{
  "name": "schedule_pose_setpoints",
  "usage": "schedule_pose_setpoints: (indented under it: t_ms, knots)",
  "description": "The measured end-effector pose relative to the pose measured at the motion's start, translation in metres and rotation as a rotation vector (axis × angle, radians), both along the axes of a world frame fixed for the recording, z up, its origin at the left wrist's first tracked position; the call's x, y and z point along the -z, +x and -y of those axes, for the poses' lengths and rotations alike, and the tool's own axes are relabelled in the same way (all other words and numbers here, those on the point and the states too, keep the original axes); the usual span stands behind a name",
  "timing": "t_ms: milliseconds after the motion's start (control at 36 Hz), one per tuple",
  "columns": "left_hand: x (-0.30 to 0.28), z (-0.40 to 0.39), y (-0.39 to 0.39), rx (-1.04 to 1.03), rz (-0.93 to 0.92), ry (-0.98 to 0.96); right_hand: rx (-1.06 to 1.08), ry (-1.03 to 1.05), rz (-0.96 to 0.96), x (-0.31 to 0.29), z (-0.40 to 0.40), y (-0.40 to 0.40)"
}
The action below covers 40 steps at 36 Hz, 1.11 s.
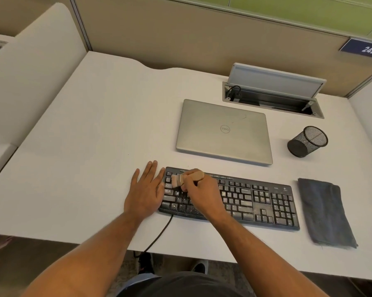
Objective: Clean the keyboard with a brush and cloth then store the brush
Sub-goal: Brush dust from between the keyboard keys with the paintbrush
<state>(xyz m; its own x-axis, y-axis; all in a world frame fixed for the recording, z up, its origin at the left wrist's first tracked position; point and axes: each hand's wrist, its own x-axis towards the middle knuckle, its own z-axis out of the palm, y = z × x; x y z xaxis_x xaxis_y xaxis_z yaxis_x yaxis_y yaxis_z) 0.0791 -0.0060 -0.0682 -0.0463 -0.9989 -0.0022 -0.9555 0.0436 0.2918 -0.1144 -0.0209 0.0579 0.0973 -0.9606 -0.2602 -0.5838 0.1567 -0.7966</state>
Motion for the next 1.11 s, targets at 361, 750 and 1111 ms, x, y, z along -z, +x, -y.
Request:
schedule_pose_setpoints:
  t_ms: [361, 750, 1111]
  knots:
    - [-0.001, 0.0, 0.001, 0.011, -0.01, -0.011, -0.015, 0.024, -0.066, 0.003, -0.001, 0.005]
    - [-0.001, -0.001, 0.001, 0.012, -0.012, -0.003, -0.119, 0.138, -0.148, -0.001, 0.004, 0.004]
    - [-0.005, -0.004, 0.006, 0.038, -0.106, 0.02, -0.214, -0.014, -0.186, -0.01, 0.009, 0.006]
